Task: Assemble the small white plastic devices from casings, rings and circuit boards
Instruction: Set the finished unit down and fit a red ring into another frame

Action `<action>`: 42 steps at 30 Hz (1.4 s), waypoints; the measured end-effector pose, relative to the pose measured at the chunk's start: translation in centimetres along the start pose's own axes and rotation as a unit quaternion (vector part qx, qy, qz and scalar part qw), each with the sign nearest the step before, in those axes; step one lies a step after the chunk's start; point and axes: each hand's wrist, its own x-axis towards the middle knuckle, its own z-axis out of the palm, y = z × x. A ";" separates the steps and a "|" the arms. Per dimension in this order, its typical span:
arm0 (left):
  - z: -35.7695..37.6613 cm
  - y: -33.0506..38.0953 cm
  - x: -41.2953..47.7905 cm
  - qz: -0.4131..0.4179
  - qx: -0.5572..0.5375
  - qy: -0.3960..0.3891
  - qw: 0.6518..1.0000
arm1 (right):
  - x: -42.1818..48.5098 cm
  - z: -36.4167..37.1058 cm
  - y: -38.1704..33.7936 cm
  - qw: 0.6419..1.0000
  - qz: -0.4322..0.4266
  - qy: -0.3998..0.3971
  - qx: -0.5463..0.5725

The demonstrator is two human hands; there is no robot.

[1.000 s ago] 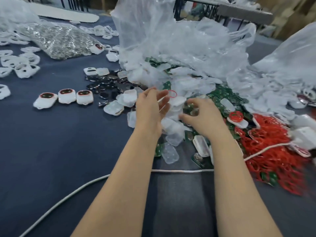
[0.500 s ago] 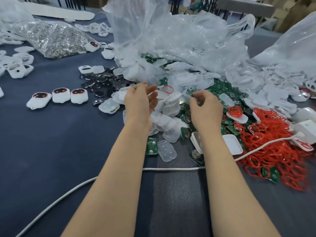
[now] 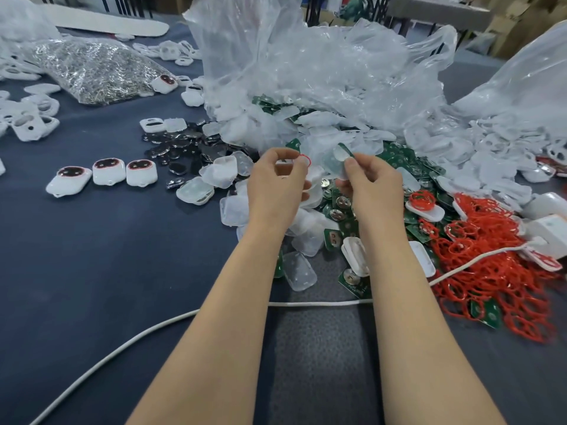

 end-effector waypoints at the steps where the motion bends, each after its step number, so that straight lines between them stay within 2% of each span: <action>1: 0.1 -0.1 -0.1 0.007 0.027 -0.024 0.999 | 0.0 0.0 -0.1 0.999 0.008 -0.013 0.028; 4: 0.5 -0.1 -0.2 0.011 0.077 -0.086 0.993 | -0.1 0.0 -0.3 0.996 0.012 -0.066 0.056; 6: 0.6 0.0 -0.2 0.018 0.086 -0.087 0.992 | -0.2 0.1 -0.3 0.998 -0.001 -0.064 0.011; 11: 0.0 -0.4 0.4 -0.016 0.000 -0.027 0.999 | 0.0 -0.6 0.2 0.986 -0.051 0.074 -0.141; 13: -0.2 -0.4 0.4 -0.019 -0.017 -0.005 1.000 | 0.1 -1.0 0.5 0.973 -0.049 0.070 -0.213; 15: -0.1 -0.4 0.3 0.017 0.043 0.013 0.999 | 0.1 -0.9 0.8 0.961 -0.050 0.045 -0.270; 17: 0.1 -0.4 -0.1 0.079 0.151 0.021 0.985 | 0.0 -0.5 0.6 0.949 -0.066 0.051 -0.304; 19: 0.3 -0.3 -0.4 0.125 0.236 0.013 0.964 | -0.3 0.0 0.1 0.950 -0.087 0.057 -0.293; 21: 0.5 -0.4 -0.5 0.139 0.264 -0.011 0.954 | -0.8 0.5 -0.3 0.962 -0.099 0.043 -0.252; 23: 0.5 0.0 -0.8 0.148 0.237 0.000 0.960 | -1.1 1.2 -0.9 0.966 -0.106 0.017 -0.236; 25: 0.0 0.9 -0.8 0.148 0.163 0.075 0.973 | -1.3 2.4 -1.7 0.964 -0.121 -0.024 -0.234; 27: -1.2 1.6 0.1 0.104 0.086 0.158 0.978 | -1.5 4.3 -2.4 0.957 -0.145 -0.069 -0.240; 29: -3.1 1.8 1.6 0.024 0.027 0.198 0.980 | -1.5 6.5 -2.8 0.942 -0.172 -0.101 -0.268; 32: -6.2 1.3 3.1 -0.062 0.052 0.203 0.976 | -1.1 10.6 -3.3 0.899 -0.196 -0.193 -0.340; 35: -7.8 1.3 3.6 -0.085 0.073 0.180 0.977 | -1.2 13.9 -3.2 0.771 -0.191 -0.355 -0.493; 36: -8.0 1.5 3.8 -0.076 0.067 0.184 0.978 | -1.1 14.2 -3.1 0.753 -0.185 -0.365 -0.515; 37: -8.2 1.6 4.0 -0.061 0.065 0.189 0.978 | -0.8 14.1 -3.0 0.759 -0.181 -0.347 -0.520; 39: -8.3 1.7 4.6 -0.040 0.063 0.192 0.978 | 0.1 12.7 -3.0 0.793 -0.167 -0.269 -0.520; 40: -8.4 1.8 5.0 -0.038 0.060 0.194 0.979 | 0.6 11.7 -3.4 0.794 -0.153 -0.248 -0.534; 42: -8.4 1.9 5.7 -0.039 0.057 0.193 0.979 | 1.4 9.7 -4.5 0.793 -0.098 -0.285 -0.530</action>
